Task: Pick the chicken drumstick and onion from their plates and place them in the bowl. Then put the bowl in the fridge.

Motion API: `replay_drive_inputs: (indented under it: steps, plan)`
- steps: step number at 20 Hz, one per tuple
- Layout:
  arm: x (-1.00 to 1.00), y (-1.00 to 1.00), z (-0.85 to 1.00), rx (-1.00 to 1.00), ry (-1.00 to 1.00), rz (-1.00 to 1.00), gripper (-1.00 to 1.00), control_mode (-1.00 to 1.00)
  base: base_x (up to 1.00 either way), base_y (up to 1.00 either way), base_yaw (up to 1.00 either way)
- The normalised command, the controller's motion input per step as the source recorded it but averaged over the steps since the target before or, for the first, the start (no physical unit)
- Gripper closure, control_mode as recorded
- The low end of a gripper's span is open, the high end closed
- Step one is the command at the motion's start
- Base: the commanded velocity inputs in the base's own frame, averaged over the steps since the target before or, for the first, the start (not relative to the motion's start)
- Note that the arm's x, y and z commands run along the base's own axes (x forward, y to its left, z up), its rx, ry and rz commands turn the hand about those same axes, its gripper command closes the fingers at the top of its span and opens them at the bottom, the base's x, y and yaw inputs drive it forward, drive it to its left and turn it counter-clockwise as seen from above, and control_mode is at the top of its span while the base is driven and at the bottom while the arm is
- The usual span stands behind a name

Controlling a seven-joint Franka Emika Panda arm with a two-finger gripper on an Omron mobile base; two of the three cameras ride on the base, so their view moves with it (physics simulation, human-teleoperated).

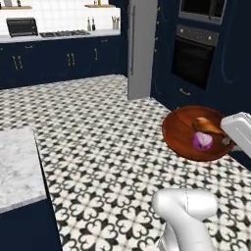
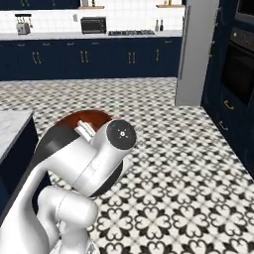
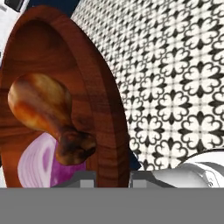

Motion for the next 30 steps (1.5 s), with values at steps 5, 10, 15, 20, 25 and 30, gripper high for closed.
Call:
replay_drive_inputs:
  steps: [5, 10, 15, 20, 25, 30]
  plan:
    - [0.00, 0.00, 0.00, 0.00, 0.00, 0.00, 1.00, 1.00, 1.00, -0.76, 0.56]
    - [0.00, 0.00, 0.00, 0.00, 0.00, 0.00, 1.00, 1.00, 1.00, -0.78, 0.45]
    - [0.00, 0.00, 0.00, 0.00, 0.00, 0.00, 1.00, 1.00, 1.00, -0.72, 0.39]
    - [0.00, 0.00, 0.00, 0.00, 0.00, 0.00, 1.00, 1.00, 1.00, 0.11, 0.22]
    - [0.00, 0.00, 0.00, 0.00, 0.00, 0.00, 1.00, 1.00, 1.00, 0.00, 0.13]
    - [0.00, 0.00, 0.00, 0.00, 0.00, 0.00, 1.00, 1.00, 0.99, 0.32, 0.00]
